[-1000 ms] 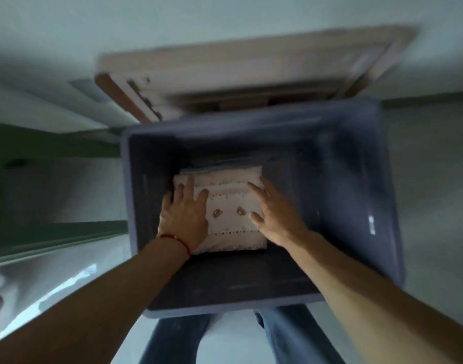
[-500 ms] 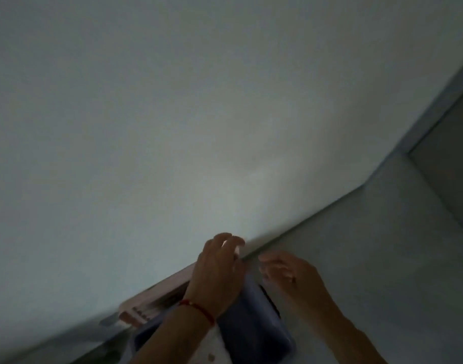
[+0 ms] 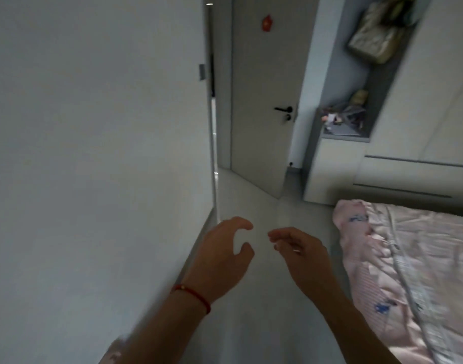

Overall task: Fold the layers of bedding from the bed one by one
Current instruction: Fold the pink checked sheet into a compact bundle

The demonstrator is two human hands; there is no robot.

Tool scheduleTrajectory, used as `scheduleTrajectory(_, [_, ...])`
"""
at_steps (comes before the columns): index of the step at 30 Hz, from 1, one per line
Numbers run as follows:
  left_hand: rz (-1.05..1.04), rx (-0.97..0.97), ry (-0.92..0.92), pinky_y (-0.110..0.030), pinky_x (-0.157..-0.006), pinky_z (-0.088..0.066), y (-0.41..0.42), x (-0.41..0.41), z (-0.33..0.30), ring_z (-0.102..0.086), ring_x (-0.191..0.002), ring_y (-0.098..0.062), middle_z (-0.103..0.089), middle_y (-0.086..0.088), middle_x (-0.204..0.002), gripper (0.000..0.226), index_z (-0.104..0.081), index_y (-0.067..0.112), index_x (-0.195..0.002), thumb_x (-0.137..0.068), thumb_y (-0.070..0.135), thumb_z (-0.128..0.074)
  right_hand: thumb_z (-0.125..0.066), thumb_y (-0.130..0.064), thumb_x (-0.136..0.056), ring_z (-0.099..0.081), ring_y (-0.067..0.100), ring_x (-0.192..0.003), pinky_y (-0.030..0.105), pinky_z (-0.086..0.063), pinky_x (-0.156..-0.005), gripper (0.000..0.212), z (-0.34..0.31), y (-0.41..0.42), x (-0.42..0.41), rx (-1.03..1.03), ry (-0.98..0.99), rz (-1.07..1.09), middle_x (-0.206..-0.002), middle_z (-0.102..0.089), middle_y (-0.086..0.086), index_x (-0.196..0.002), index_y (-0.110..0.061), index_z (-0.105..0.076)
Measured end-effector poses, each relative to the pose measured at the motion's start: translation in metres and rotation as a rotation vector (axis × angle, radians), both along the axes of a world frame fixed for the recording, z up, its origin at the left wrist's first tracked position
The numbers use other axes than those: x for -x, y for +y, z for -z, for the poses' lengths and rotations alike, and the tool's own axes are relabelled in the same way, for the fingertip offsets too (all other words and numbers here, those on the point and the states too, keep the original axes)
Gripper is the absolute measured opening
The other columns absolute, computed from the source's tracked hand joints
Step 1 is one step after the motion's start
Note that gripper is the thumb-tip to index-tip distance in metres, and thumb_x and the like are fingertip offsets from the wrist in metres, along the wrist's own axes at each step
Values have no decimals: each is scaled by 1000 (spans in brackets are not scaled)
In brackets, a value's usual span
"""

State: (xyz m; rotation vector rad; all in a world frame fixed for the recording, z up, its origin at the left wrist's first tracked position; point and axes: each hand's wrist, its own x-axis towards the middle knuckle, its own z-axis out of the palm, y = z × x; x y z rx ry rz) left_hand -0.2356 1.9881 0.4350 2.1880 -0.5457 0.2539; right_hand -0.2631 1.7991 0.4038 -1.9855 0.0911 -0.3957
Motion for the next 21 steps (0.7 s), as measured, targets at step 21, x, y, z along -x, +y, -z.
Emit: scheduleTrajectory(21, [480,216,606,-20,-73,-50,-455,-281,65,-69,-84,-1,-75,10,-93,15,-73,26,-93,-85,13,-68,-67,-16,-93,-69,-2,-81,22,-54,-75,16,74,-414,-181,-77,214,593,-95,-75,-13,-103,-26,-75])
